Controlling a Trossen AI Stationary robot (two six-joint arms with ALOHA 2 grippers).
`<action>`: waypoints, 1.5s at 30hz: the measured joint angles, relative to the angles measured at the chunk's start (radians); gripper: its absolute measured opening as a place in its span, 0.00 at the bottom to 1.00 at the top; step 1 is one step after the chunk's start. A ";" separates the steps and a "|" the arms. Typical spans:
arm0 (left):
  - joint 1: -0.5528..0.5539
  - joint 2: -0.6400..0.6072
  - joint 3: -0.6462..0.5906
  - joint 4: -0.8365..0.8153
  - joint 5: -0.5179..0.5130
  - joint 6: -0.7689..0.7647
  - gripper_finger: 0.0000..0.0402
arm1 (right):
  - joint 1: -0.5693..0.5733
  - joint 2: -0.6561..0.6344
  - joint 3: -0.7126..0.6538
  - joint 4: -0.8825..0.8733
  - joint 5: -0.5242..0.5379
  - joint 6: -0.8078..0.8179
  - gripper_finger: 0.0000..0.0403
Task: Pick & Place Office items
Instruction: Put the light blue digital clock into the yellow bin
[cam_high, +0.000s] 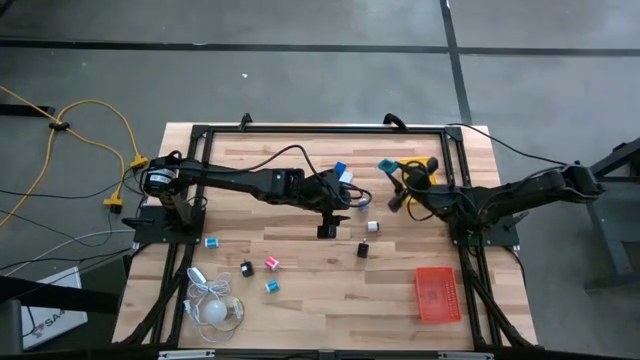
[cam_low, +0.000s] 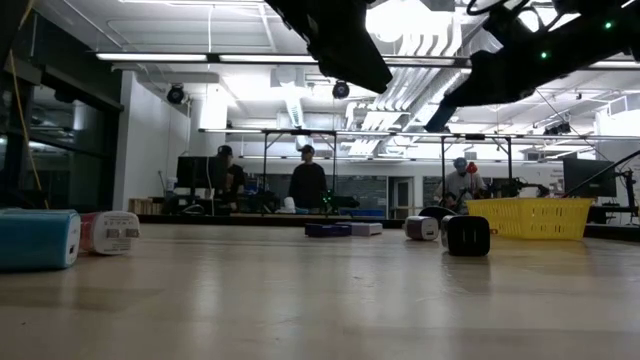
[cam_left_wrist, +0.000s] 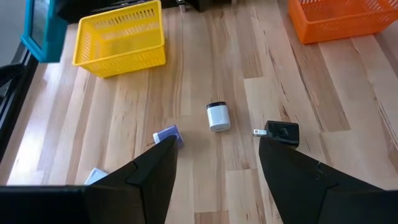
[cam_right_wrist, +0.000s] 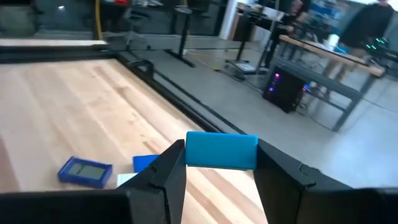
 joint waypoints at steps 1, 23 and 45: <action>0.000 0.000 0.000 0.000 0.000 0.000 0.54 | -0.004 -0.004 0.000 -0.004 0.007 0.013 0.36; 0.000 0.000 0.000 0.047 0.000 -0.038 0.54 | -0.217 -0.068 0.000 -0.200 0.006 0.178 0.36; 0.000 0.000 0.000 0.062 0.000 -0.037 0.54 | -0.212 -0.064 -0.001 -0.635 0.152 0.762 0.36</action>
